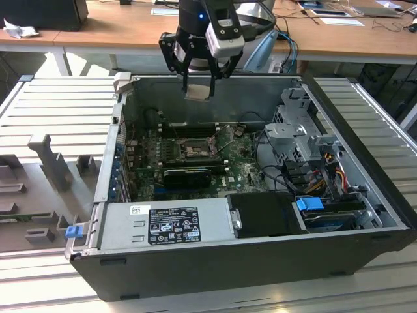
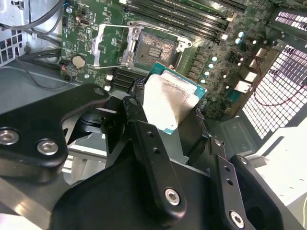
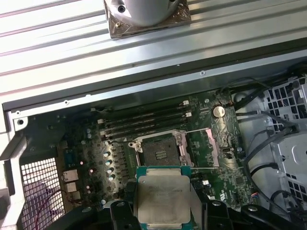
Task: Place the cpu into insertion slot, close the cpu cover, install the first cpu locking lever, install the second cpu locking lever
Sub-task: 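Place the cpu into insertion slot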
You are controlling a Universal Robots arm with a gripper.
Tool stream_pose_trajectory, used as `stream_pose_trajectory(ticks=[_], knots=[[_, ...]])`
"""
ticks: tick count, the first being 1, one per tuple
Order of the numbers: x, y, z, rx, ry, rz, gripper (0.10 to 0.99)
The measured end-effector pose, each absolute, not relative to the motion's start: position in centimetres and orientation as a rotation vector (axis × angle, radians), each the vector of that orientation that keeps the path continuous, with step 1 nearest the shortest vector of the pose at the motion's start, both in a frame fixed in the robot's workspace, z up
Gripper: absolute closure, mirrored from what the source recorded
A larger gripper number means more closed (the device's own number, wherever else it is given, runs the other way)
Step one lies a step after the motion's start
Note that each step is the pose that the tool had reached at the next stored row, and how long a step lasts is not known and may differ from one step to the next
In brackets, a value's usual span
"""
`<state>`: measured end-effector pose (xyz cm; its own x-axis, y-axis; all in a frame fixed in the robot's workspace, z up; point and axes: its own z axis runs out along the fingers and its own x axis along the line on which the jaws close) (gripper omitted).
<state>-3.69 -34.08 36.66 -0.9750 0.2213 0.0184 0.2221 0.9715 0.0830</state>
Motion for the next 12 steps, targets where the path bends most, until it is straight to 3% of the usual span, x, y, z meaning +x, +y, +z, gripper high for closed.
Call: stream_pose_trajectory(ticks=[12], knots=[[-3.69,-34.08,36.39,-0.421,-3.104,-0.13,0.557]])
